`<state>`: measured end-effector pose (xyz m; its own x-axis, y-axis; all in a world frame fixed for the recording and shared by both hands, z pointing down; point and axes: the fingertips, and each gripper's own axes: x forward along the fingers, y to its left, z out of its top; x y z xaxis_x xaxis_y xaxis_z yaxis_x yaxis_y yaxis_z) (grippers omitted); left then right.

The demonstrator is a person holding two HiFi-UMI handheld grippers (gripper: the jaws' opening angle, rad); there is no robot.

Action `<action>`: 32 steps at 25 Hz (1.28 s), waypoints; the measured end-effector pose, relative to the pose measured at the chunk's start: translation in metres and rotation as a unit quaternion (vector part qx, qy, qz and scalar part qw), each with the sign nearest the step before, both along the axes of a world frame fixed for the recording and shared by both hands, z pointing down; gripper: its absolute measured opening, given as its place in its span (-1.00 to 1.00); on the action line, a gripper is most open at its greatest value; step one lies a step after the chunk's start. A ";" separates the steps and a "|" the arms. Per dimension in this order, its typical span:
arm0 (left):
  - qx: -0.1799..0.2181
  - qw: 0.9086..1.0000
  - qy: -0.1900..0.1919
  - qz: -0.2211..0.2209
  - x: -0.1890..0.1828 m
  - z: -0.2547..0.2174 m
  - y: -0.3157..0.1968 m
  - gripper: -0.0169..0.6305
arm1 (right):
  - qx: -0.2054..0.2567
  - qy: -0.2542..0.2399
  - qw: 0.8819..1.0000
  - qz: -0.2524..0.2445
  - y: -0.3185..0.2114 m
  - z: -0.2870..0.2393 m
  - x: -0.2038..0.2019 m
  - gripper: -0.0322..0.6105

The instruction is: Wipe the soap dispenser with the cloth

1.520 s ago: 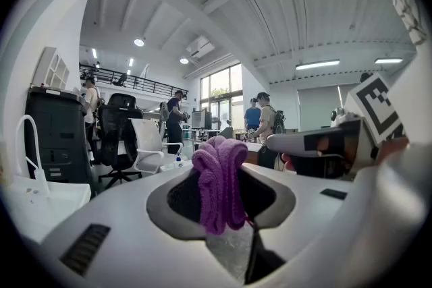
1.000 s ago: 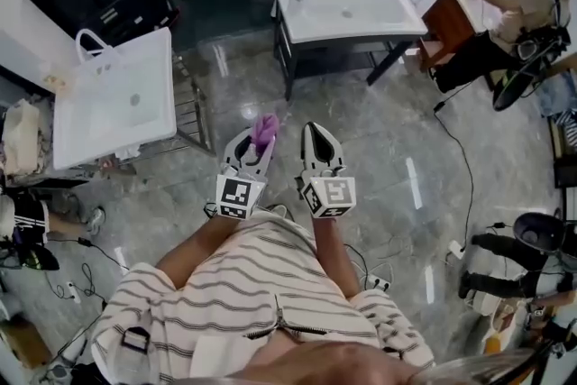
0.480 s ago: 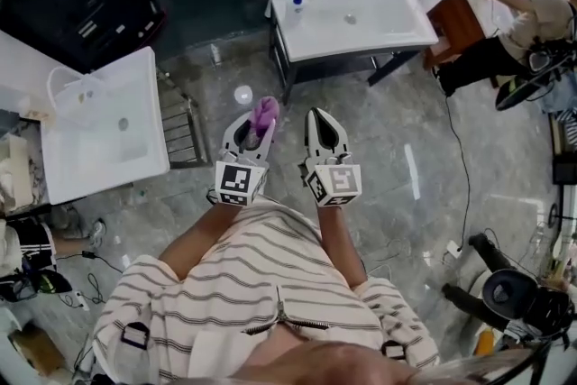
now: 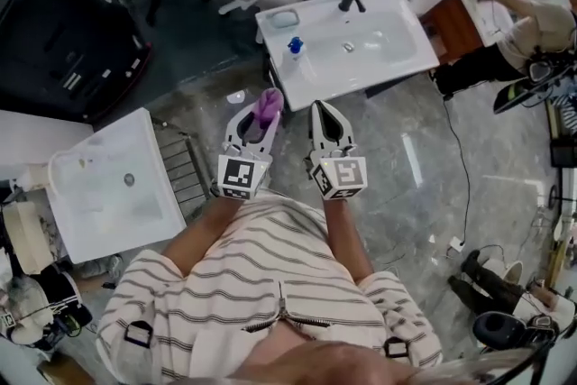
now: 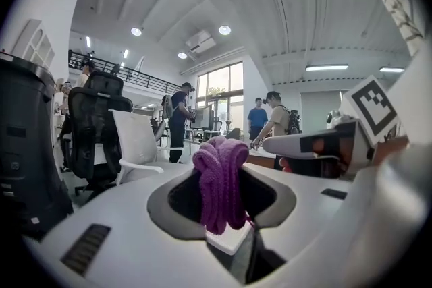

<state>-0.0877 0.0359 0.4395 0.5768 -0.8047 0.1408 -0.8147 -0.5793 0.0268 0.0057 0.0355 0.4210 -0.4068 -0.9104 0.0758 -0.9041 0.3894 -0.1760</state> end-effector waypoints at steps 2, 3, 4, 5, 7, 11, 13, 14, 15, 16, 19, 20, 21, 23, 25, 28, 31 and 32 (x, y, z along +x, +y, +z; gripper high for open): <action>-0.001 1.000 0.000 0.008 -0.002 0.001 -0.023 -0.55 | -0.004 0.003 1.000 0.003 -0.021 0.002 -0.004 -0.89; -0.003 1.000 0.001 0.010 -0.004 0.002 -0.031 -0.55 | -0.006 0.005 1.000 0.003 -0.029 0.003 -0.007 -0.89; -0.005 1.000 0.002 0.011 -0.005 0.003 -0.039 -0.55 | -0.009 0.007 1.000 0.004 -0.037 0.005 -0.009 -0.89; -0.008 1.000 0.003 0.012 -0.006 0.004 -0.047 -0.55 | -0.011 0.008 1.000 0.004 -0.044 0.007 -0.010 -0.89; -0.012 1.000 0.003 0.013 -0.006 0.008 -0.062 -0.55 | -0.016 0.009 1.000 0.003 -0.059 0.010 -0.010 -0.89; -0.023 1.000 -0.004 0.008 0.000 0.018 -0.084 -0.55 | -0.030 0.014 0.999 -0.003 -0.084 0.020 -0.005 -0.89; -0.030 1.000 -0.008 0.000 0.003 0.025 -0.092 -0.55 | -0.039 0.015 0.999 -0.012 -0.094 0.029 -0.002 -0.89; -0.033 0.999 -0.011 -0.005 0.005 0.029 -0.096 -0.55 | -0.044 0.014 0.999 -0.018 -0.100 0.035 0.000 -0.89; -0.035 0.999 -0.014 -0.009 0.007 0.032 -0.099 -0.55 | -0.050 0.014 0.998 -0.024 -0.106 0.041 0.001 -0.89; -0.037 0.999 -0.018 -0.013 0.009 0.036 -0.103 -0.55 | -0.057 0.014 0.998 -0.029 -0.112 0.048 0.003 -0.89; -0.041 0.998 -0.027 -0.028 0.013 0.047 -0.118 -0.55 | -0.068 0.014 0.997 -0.042 -0.132 0.068 0.008 -0.89; -0.043 0.998 -0.029 -0.035 0.014 0.050 -0.123 -0.55 | -0.071 0.016 0.996 -0.047 -0.138 0.073 0.008 -0.89; -0.046 0.998 -0.030 -0.041 0.015 0.053 -0.127 -0.55 | -0.075 0.019 0.996 -0.053 -0.142 0.079 0.009 -0.89; -0.051 0.997 -0.032 -0.055 0.016 0.058 -0.133 -0.55 | -0.082 0.025 0.994 -0.067 -0.149 0.090 0.008 -0.89; -0.054 0.996 -0.032 -0.067 0.017 0.063 -0.139 -0.55 | -0.091 0.032 0.992 -0.080 -0.155 0.102 0.008 -0.89; -0.058 0.995 -0.033 -0.080 0.018 0.071 -0.145 -0.55 | -0.110 0.045 0.988 -0.096 -0.161 0.127 0.008 -0.73; -0.065 0.993 -0.035 -0.089 0.019 0.082 -0.149 -0.55 | -0.117 0.050 0.985 -0.114 -0.168 0.146 0.005 -0.61; -0.066 0.993 -0.035 -0.091 0.019 0.085 -0.150 -0.55 | -0.117 0.051 0.985 -0.117 -0.173 0.150 0.004 -0.57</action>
<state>-0.0682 -0.1145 0.5250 0.4089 -0.8662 0.2873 -0.9079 -0.4178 0.0326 0.0099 -0.1374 0.5715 -0.5834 -0.7451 0.3232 -0.8117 0.5493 -0.1985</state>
